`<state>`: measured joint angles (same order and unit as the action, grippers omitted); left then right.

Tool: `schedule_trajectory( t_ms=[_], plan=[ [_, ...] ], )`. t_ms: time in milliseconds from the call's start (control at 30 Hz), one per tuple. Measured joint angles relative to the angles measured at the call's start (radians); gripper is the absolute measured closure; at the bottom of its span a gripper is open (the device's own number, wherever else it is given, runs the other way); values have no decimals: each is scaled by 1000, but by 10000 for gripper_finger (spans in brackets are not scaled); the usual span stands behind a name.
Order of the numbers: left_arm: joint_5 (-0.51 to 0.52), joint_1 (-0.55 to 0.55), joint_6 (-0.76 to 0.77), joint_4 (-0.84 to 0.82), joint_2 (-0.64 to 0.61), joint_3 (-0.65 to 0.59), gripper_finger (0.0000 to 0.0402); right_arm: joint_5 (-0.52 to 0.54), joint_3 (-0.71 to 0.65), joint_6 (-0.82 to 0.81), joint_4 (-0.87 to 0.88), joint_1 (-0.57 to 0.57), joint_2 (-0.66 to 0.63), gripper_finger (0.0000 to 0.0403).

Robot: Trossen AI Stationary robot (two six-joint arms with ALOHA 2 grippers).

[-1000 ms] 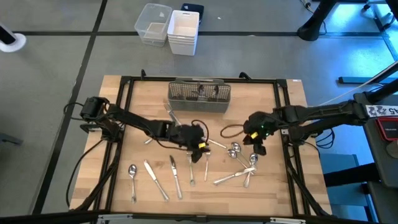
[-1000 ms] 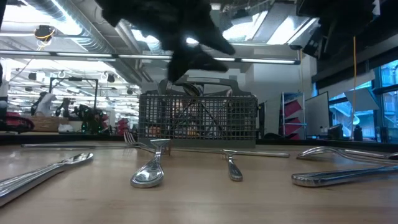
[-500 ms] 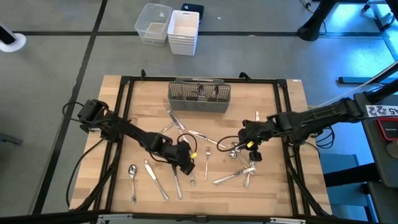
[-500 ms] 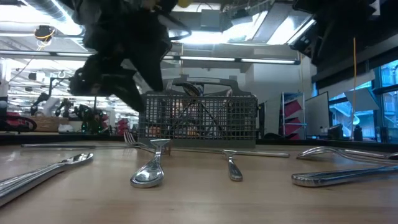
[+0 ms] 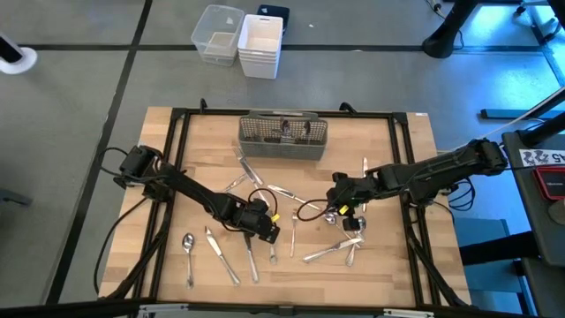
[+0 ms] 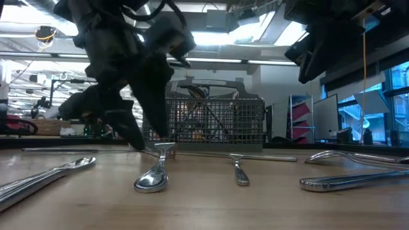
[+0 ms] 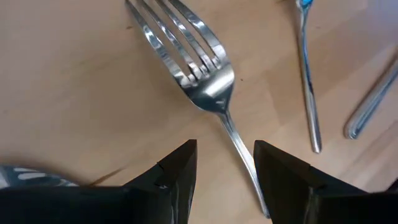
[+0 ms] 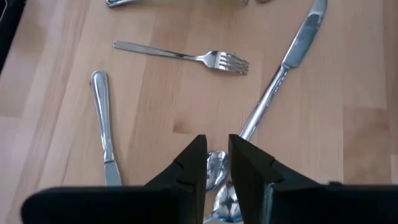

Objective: Sort silverware
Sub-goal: Put the silver fork into the gray silverware organizer

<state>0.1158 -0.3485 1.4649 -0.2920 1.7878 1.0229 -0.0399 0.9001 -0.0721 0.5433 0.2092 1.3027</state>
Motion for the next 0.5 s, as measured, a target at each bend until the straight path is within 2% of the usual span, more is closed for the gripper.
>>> schedule_trajectory(
  t_ms=[300, 500],
  plan=[
    [5, 11, 2, 105, 74, 0, 249, 3, 0, 3, -27, 0, 4, 333],
    [19, 28, -28, 120, 86, 2, 254, 53, 0, -1, -27, 0, 4, 333]
  ],
)
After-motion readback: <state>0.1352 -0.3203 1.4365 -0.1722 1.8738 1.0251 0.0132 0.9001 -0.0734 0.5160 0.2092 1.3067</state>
